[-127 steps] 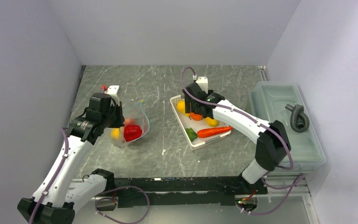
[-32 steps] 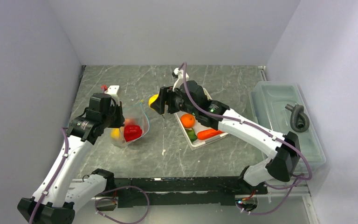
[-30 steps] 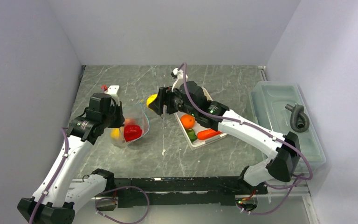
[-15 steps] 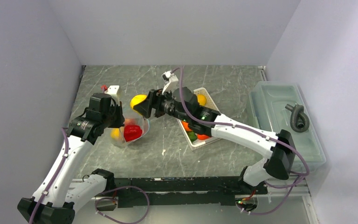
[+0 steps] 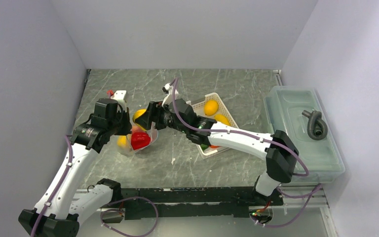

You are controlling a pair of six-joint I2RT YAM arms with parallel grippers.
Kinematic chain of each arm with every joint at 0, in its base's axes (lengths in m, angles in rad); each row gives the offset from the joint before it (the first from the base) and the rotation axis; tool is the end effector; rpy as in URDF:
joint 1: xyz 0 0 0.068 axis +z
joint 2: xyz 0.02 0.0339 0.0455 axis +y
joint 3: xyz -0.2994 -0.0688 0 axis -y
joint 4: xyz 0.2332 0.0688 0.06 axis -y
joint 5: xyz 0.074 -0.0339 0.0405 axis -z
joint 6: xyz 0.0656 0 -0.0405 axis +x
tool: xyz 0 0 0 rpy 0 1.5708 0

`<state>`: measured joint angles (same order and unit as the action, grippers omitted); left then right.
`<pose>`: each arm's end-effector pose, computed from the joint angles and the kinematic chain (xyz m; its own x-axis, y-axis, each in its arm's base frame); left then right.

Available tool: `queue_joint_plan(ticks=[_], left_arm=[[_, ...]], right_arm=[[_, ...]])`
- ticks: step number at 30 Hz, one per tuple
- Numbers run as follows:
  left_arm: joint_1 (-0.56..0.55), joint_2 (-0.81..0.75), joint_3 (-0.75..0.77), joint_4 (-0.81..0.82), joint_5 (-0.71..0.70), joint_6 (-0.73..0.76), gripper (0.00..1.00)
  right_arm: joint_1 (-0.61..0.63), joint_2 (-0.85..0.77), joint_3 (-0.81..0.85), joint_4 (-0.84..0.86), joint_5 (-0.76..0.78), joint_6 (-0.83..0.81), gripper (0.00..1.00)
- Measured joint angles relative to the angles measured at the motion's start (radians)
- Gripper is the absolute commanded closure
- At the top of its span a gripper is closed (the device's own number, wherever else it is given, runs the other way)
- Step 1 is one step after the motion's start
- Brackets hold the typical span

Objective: Place the food in the zip-top bag and seal the zipper
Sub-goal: Place the fake fruit in the zipper food storage bag.

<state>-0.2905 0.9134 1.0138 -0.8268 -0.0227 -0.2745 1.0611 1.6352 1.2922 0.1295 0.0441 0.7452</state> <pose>0.1608 -0.0465 0.3409 -0.6857 -0.0778 -0.7237 0.0875 0.9782 -0.1881 0.2052 0.3612 0.3608 -0.6531 0.2201 -0.7246 -0.5554 0.5113 0.6559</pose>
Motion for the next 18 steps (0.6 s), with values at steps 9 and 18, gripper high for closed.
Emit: queue_joint_plan(ticks=[9, 18], left_arm=[[0.000, 0.000, 0.000, 0.000, 0.000, 0.000, 1.00], [0.000, 0.000, 0.000, 0.000, 0.000, 0.000, 1.00]], right_arm=[[0.013, 0.057, 0.000, 0.002, 0.025, 0.027, 0.47], [0.015, 0.109, 0.031, -0.061, 0.044, 0.033, 0.15]])
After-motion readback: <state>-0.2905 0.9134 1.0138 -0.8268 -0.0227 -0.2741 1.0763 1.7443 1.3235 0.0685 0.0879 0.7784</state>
